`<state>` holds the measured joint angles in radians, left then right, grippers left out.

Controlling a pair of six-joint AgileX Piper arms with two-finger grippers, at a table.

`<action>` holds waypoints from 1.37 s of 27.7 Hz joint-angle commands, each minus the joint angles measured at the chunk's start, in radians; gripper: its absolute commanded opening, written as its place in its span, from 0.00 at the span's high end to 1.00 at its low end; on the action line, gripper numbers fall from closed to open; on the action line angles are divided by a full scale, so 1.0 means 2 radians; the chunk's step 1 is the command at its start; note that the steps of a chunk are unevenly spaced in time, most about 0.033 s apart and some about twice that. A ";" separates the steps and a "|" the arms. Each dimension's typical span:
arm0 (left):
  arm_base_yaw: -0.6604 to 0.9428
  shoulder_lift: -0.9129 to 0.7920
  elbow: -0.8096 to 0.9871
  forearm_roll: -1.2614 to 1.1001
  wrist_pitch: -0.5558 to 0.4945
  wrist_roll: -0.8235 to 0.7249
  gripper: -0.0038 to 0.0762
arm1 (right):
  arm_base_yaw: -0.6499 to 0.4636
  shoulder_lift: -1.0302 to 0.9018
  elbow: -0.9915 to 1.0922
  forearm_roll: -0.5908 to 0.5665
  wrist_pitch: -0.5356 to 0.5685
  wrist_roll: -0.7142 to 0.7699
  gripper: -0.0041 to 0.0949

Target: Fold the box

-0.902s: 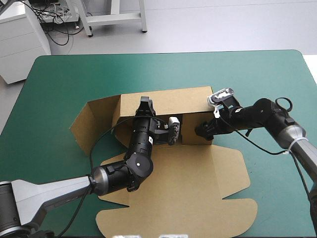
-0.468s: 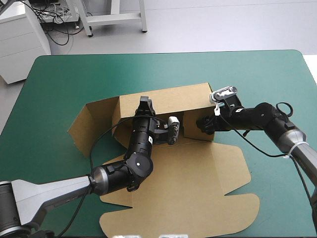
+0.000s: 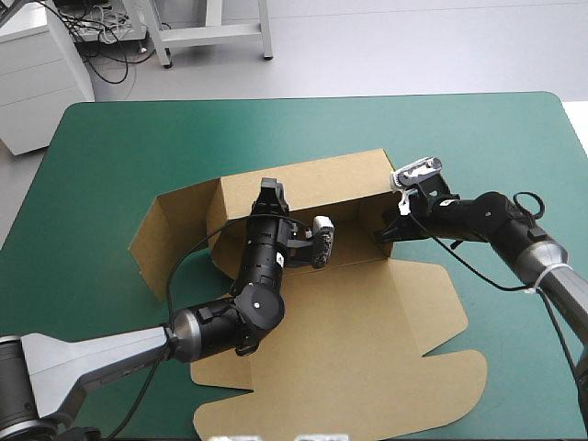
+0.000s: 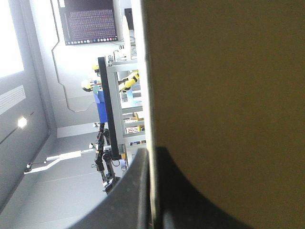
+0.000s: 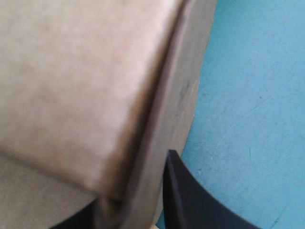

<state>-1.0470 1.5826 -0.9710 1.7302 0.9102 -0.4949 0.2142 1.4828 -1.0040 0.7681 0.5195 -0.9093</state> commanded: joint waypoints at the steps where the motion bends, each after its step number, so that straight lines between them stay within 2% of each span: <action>1: -0.002 -0.016 -0.012 0.031 0.009 -0.001 0.99 | 0.000 -0.019 -0.016 0.047 -0.011 -0.012 0.96; 3: -0.002 -0.016 -0.012 0.031 0.010 -0.001 0.96 | 0.000 -0.019 -0.016 0.047 -0.018 -0.015 0.96; 5: -0.002 -0.016 -0.012 0.031 0.010 -0.001 0.89 | 0.000 -0.019 -0.016 0.047 -0.024 -0.018 0.96; 10: -0.002 -0.016 -0.012 0.031 -0.010 -0.001 0.60 | 0.000 -0.019 -0.016 0.047 -0.031 -0.018 0.96; 12: -0.002 -0.016 -0.012 0.031 -0.020 -0.001 0.54 | 0.000 -0.019 -0.016 0.047 -0.036 -0.018 0.96; 24: -0.018 -0.016 -0.012 0.031 -0.027 -0.009 0.54 | 0.000 -0.019 -0.016 0.047 -0.097 -0.020 0.96; 35: -0.036 -0.016 -0.014 0.031 0.015 0.006 0.54 | 0.000 -0.019 -0.016 0.045 -0.152 -0.033 0.96; 38: -0.051 -0.016 -0.014 0.031 0.033 0.035 0.54 | 0.000 -0.019 -0.017 0.045 -0.158 -0.033 0.96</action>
<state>-1.1222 1.5826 -0.9710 1.7159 0.9057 -0.4540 0.2161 1.4911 -1.0013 0.8092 0.2741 -0.9777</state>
